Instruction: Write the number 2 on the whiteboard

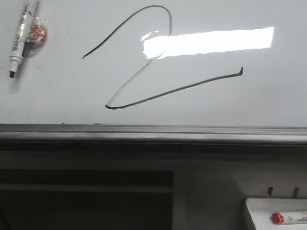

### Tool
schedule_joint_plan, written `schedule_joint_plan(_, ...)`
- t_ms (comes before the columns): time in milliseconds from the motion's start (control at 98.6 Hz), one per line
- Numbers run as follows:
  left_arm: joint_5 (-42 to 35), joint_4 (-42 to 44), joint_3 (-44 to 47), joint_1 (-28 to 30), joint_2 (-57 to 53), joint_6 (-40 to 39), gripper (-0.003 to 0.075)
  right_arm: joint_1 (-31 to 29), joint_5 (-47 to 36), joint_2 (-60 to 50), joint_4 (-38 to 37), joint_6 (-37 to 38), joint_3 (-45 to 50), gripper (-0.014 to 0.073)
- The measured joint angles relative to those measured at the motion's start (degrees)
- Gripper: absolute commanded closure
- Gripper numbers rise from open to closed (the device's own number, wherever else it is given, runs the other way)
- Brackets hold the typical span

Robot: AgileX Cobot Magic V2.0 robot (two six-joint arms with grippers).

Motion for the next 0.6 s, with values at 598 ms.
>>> schedule_joint_plan(598, -2.63, 15.63, 19.01, 14.52, -2.67, -17.71, 0.0741, 0.0, 0.0, -0.1, 0.0, 0.0, 0.0, 0.0664)
